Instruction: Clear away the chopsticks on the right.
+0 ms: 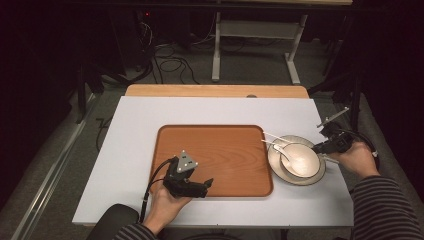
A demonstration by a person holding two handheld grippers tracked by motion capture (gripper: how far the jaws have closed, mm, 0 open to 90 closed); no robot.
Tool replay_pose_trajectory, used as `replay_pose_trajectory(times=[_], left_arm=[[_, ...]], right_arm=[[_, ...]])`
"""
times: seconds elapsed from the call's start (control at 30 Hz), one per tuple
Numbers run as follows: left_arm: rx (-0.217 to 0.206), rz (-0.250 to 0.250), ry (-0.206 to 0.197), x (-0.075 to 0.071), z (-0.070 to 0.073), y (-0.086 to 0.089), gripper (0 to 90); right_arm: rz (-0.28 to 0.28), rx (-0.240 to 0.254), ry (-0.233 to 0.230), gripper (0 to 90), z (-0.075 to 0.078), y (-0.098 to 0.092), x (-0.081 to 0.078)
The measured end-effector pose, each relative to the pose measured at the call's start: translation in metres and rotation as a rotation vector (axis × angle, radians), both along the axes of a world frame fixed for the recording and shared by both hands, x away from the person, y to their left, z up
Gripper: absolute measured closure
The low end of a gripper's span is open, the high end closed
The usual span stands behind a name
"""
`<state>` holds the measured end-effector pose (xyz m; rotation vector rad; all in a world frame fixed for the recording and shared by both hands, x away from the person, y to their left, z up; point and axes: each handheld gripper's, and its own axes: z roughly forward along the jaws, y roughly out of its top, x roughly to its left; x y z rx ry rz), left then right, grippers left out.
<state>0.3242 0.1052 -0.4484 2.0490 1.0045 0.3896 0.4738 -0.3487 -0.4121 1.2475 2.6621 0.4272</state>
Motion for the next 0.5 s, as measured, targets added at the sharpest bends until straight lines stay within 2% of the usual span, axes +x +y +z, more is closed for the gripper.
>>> replay_pose_trajectory(times=[0.5], left_arm=[[0.002,-0.004,0.003,0.0003,-0.0005,-0.0007,14.3]], right_arm=[[0.008,-0.009,-0.007,80.9,-0.0031,0.0004,-0.0009]])
